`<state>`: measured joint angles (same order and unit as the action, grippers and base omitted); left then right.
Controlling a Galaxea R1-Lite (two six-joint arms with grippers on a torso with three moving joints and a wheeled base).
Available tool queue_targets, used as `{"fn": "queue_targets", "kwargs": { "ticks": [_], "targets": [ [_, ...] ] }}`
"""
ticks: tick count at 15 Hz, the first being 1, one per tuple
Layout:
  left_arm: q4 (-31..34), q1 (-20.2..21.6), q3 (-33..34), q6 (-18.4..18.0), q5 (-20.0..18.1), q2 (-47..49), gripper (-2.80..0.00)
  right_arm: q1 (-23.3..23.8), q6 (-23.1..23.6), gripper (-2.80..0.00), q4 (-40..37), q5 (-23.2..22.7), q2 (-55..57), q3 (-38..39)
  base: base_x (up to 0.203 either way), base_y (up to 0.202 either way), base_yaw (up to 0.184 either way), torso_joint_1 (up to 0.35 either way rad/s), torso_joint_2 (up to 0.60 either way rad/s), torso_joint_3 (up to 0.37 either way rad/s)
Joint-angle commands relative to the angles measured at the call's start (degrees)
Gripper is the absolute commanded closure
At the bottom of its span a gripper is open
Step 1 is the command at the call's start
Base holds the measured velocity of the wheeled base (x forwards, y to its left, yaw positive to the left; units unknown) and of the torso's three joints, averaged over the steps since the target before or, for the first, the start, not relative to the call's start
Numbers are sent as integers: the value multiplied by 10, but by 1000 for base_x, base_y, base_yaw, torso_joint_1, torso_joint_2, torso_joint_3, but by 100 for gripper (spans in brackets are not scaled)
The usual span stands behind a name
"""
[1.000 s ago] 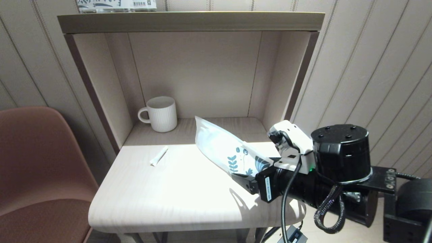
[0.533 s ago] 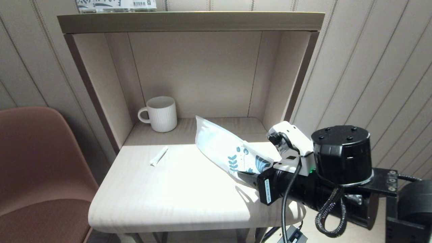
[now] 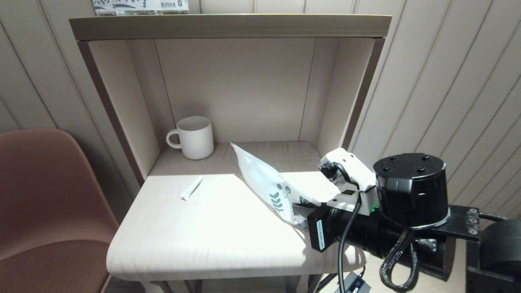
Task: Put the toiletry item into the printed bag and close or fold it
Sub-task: Pick up the storage bag, then open the storage bag
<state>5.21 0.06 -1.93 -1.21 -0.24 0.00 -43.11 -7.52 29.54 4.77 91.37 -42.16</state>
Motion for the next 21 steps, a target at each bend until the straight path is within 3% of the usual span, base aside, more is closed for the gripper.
{"fn": "queue_targets", "kwargs": {
  "ticks": [1,6,9,11,13,15,19,21],
  "targets": [
    [1,0,0,0,1,0,0,-1,1,0,4,0,-2,7,0,0,0,0,0,0],
    [5,0,0,-10,7,0,0,24,0,0,-33,0,-95,-17,0,0,0,0,0,0],
    [14,0,-24,-18,4,2,0,28,-1,0,-157,-5,-168,-42,0,0,0,0,0,0],
    [52,0,-101,-17,-11,14,0,23,-2,0,-252,-8,-199,-78,0,0,0,0,0,0],
    [92,0,-164,-16,-59,40,0,13,-2,0,-332,-10,-212,-114,0,0,0,0,0,0],
    [99,0,-190,-16,-84,74,0,-6,-5,0,-434,-22,-218,-158,0,0,0,0,0,0],
    [100,1,-253,-16,-179,137,0,-30,-3,0,-549,-143,-235,-193,0,0,0,0,0,0],
    [100,1,-289,-16,-236,182,0,-48,21,0,-569,-160,-233,-200,0,0,0,0,0,0]
  ]
}}
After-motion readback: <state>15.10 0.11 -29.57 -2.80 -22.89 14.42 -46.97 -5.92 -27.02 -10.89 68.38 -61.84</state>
